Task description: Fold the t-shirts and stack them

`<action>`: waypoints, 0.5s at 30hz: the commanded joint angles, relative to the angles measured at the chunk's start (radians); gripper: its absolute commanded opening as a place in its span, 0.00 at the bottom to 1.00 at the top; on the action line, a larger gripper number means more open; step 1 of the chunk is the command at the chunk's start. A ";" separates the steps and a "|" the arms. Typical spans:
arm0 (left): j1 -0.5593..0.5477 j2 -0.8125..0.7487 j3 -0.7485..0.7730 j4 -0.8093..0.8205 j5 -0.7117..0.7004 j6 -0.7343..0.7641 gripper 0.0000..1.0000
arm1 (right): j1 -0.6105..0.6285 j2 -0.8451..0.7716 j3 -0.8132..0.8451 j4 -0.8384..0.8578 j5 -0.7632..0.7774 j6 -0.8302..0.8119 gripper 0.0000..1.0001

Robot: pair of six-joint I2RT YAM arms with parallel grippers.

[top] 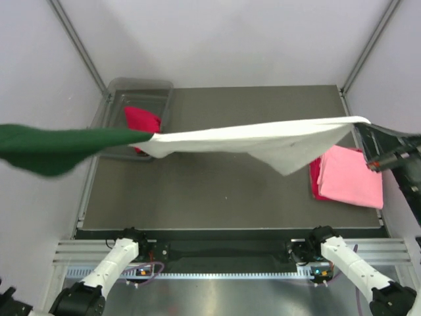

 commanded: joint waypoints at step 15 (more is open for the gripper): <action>0.003 0.438 -0.173 0.209 0.138 -0.147 0.00 | -0.006 0.258 -0.086 0.072 0.294 -0.044 0.00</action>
